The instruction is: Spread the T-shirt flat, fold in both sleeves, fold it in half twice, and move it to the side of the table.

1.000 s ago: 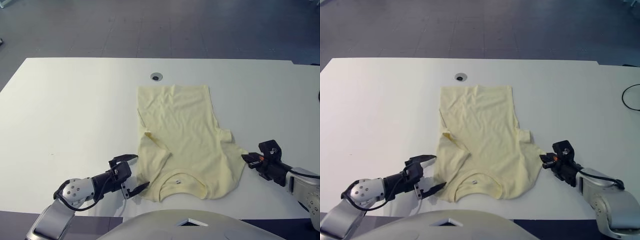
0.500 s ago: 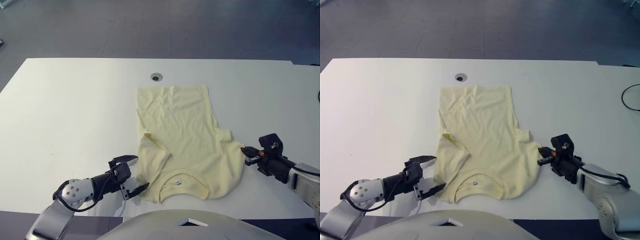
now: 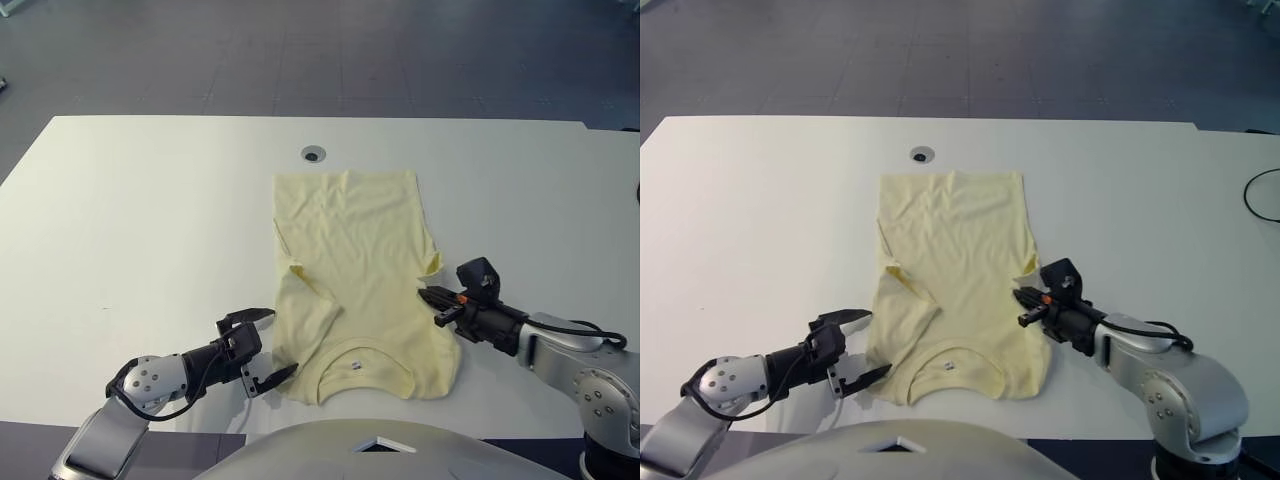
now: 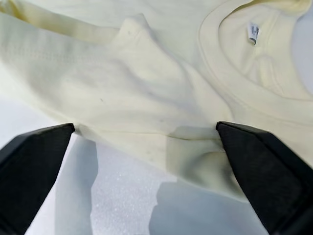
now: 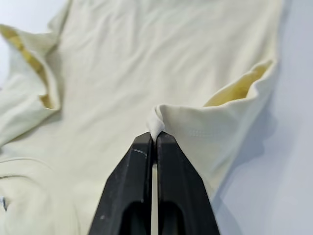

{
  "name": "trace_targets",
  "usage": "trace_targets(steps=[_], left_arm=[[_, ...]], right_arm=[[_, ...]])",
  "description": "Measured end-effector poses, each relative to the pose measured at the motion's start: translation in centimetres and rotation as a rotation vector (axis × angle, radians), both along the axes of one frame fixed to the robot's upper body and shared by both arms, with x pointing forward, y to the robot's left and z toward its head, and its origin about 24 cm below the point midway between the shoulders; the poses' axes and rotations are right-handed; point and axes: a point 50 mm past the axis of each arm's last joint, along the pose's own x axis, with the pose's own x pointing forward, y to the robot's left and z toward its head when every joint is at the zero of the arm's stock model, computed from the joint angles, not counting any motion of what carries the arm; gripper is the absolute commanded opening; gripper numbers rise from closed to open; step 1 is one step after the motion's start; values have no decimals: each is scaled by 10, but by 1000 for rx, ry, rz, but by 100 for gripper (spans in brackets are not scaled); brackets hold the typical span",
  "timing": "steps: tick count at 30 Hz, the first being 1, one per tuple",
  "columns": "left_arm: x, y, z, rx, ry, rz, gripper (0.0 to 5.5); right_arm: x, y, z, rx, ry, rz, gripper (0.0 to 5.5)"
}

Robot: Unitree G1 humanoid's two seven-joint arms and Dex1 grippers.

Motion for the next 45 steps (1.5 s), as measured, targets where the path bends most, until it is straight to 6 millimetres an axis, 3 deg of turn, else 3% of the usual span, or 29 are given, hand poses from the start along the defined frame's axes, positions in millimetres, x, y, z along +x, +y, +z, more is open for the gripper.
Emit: trace_targets(steps=[6,15,18,24,30,33,38,41,45], left_arm=[[1,0,0,1,2,0,540],[1,0,0,1,-1,-3,540],[2,1,4,-16,-32,-38,540],[11,9,40,-115,-189,-81,540],[19,24,67,-149,-326,-56,540],[20,31,68,-114,-386,-59,540],[19,45,56,99,-499,-148,540],[12,43,51,159,-572,-308,540],[5,47,39,199,-578,-410,540]], right_arm=[[-5,21,-8,8,34,87,1],[-15,30,4,28,-20,151,156],[-16,23,18,53,-71,152,207],[-18,2,44,85,-157,143,297],[-5,-27,71,-63,-444,176,393],[-9,-38,66,-196,-510,278,450],[-20,-51,46,-392,-539,528,534],[-37,-59,30,-465,-480,728,538],[-50,-64,20,-480,-426,833,538]])
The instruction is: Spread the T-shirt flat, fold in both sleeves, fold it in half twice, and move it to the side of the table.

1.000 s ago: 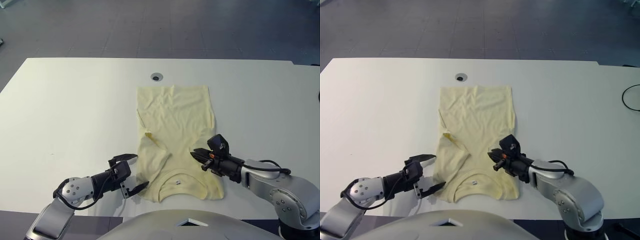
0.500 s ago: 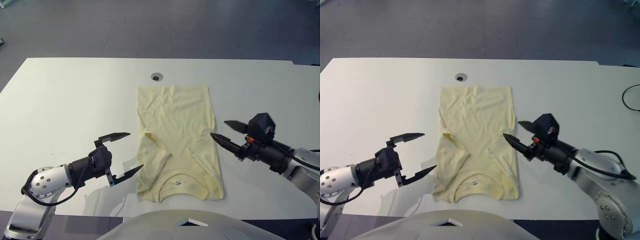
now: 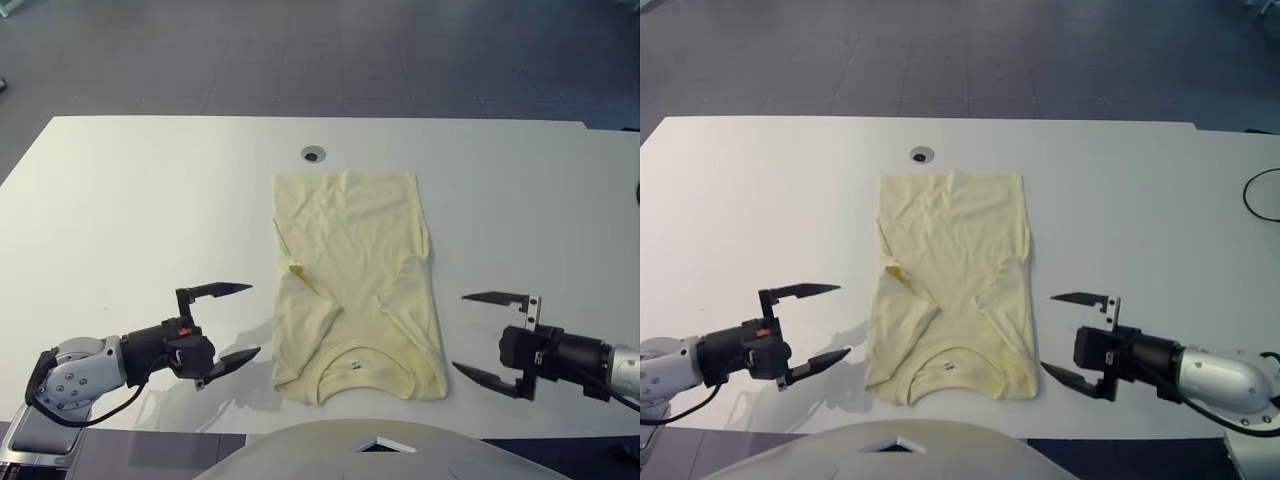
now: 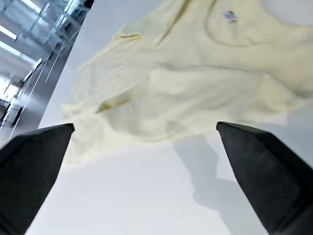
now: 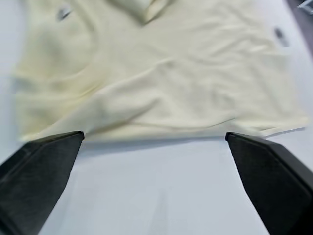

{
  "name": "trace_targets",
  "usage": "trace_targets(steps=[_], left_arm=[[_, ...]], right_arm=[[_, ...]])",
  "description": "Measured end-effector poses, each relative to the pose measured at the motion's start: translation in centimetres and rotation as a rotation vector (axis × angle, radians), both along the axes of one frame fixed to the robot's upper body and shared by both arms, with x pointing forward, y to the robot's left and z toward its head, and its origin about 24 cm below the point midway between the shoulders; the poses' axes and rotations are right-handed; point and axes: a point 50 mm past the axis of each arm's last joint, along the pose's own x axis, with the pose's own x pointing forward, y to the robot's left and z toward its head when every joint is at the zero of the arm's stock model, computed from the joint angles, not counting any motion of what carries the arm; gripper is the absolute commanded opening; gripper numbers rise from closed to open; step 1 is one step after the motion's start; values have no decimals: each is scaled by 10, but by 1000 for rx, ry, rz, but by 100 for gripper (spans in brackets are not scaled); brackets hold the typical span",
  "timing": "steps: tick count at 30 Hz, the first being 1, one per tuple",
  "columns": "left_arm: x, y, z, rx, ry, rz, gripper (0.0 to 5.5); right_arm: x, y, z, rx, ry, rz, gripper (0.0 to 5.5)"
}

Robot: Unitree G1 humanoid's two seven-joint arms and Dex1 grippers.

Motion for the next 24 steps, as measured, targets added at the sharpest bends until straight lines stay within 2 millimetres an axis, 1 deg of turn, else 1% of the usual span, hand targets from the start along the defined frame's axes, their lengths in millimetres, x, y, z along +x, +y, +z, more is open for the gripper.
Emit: trace_targets(steps=[3,6,8,13,18,24], left_arm=[[-2,4,-10,59,6,-48,540],[-5,2,-16,62,8,-75,540],[-7,2,-22,64,12,-82,540],[-3,-1,-24,50,-22,-95,540],[-3,-6,-29,16,-20,-106,540],[-5,-14,-33,-19,-18,-125,540]], right_arm=[[-7,1,-7,-45,19,55,538],[-11,0,-13,-82,30,80,538],[-11,1,-16,-105,19,100,538],[-7,8,-24,-155,-47,150,538],[-2,18,-28,-139,-130,187,538],[-2,27,-32,-84,-147,197,538]])
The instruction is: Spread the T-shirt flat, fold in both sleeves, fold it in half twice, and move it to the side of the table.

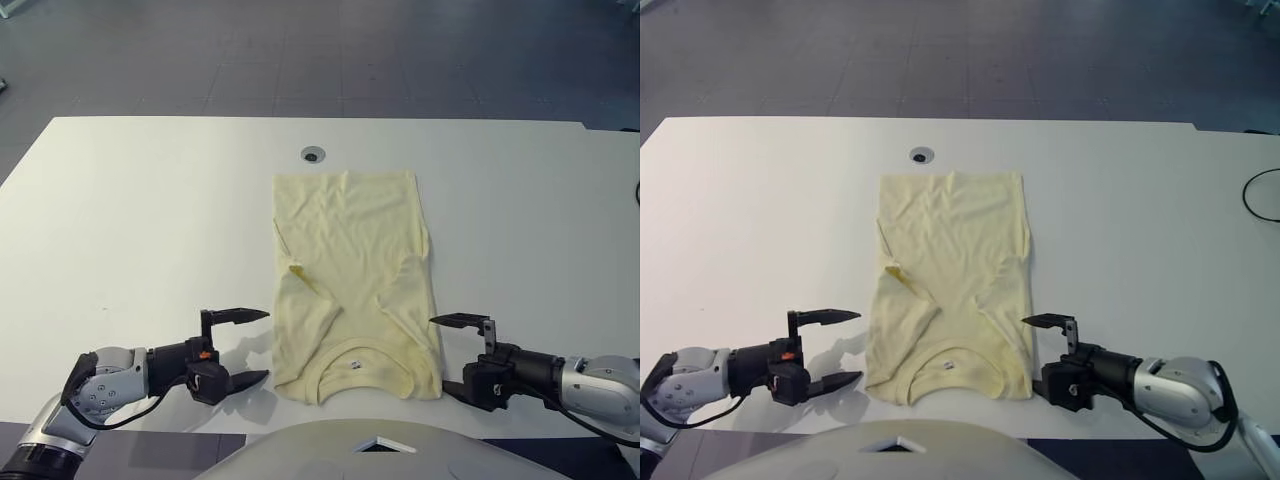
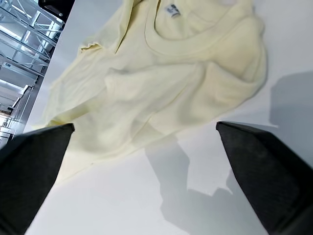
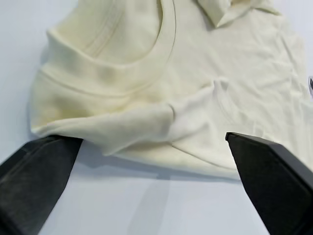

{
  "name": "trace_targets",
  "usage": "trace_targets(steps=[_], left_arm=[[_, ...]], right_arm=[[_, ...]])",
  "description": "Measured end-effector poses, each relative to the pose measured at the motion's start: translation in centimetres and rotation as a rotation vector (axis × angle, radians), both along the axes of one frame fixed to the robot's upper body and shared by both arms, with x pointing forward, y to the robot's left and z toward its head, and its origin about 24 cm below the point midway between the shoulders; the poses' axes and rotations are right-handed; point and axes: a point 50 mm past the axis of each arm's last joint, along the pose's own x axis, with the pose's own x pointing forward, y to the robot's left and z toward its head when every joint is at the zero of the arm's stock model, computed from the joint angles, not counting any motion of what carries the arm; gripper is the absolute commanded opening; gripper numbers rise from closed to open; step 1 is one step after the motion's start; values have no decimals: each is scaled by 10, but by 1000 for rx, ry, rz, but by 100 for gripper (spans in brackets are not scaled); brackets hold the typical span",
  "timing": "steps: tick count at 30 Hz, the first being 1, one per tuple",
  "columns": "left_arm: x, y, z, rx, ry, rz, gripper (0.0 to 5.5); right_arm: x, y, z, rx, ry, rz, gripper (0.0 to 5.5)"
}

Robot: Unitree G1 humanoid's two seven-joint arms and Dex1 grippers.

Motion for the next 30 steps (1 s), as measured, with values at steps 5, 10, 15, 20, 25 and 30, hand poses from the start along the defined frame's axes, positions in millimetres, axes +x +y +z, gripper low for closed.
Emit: trace_targets(steps=[5,10,15,20,25,30], left_arm=[[1,-5,-2,-16,-4,-25,540],[1,-8,-3,-22,-1,-52,540],[0,-8,-3,-16,18,-78,540],[2,6,5,64,2,-89,540],[0,17,12,122,17,-99,540],[-5,8,8,92,44,-137,540]], right_arm=[[-3,5,-2,25,7,24,538],[-5,6,-3,35,11,40,538],[-5,6,-3,35,10,41,538],[-6,5,-3,37,7,30,538],[-7,5,-4,40,5,23,538],[-6,5,-4,37,0,14,538]])
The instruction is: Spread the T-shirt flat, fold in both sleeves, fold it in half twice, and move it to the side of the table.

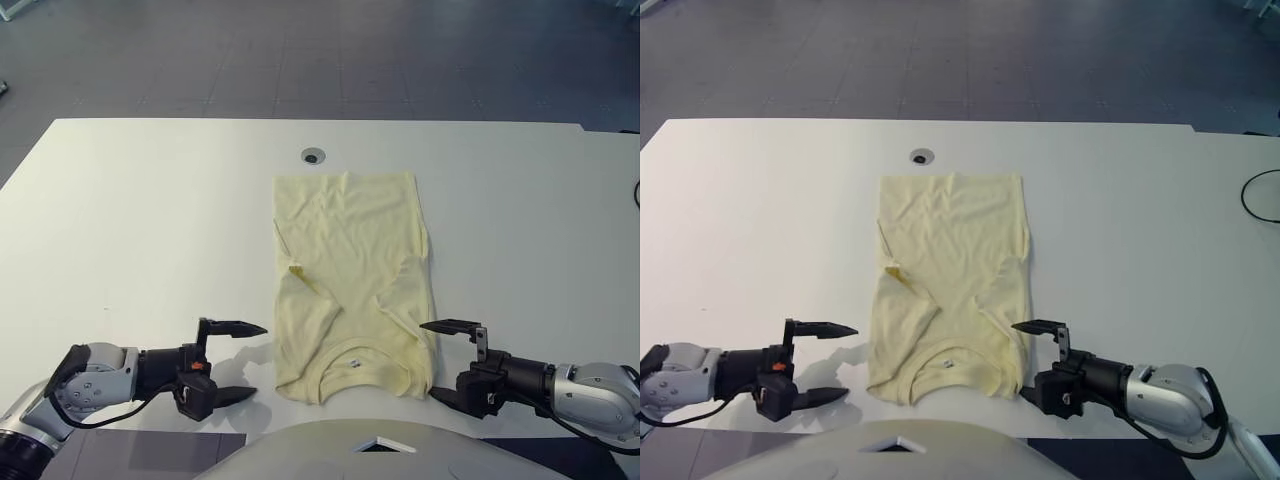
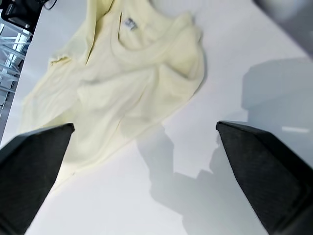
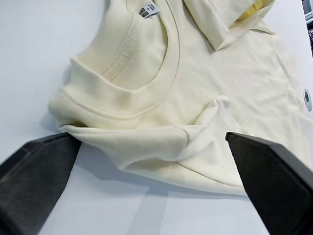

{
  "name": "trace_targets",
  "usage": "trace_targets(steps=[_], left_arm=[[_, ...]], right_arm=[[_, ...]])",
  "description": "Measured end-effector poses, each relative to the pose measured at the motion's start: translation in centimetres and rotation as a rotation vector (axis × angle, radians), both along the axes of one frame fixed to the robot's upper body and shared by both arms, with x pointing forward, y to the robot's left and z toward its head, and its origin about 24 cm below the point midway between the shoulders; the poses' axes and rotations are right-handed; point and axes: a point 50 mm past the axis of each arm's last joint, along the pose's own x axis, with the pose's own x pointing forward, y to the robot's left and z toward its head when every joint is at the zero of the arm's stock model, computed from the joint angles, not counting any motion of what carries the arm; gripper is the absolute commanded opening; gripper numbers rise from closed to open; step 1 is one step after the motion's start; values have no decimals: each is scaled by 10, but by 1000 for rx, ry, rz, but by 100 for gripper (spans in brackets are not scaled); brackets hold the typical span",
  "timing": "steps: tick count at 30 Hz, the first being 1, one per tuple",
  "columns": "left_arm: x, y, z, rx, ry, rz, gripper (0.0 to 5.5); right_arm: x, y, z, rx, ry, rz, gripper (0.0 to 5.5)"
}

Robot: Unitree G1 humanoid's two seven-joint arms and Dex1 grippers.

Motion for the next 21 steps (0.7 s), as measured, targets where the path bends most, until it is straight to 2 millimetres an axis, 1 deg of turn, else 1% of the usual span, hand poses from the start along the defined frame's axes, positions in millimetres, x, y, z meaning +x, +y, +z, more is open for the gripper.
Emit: trace_targets(steps=[6,11,15,18,21], left_arm=[[-3,-7,-4,-22,14,-14,540],[0,-16,-7,-48,-10,-23,540],[4,-22,-9,-70,-22,-21,540],[7,-28,-11,-90,-30,-11,540],[9,-30,-13,-94,-35,4,486]], right_arm=[[1,0,0,-1,-2,-6,538],[1,-1,0,0,-6,-13,538],[1,-1,0,-1,-5,-23,490],[1,-2,-1,-6,-1,-30,441],[0,-2,-2,-12,6,-35,388]])
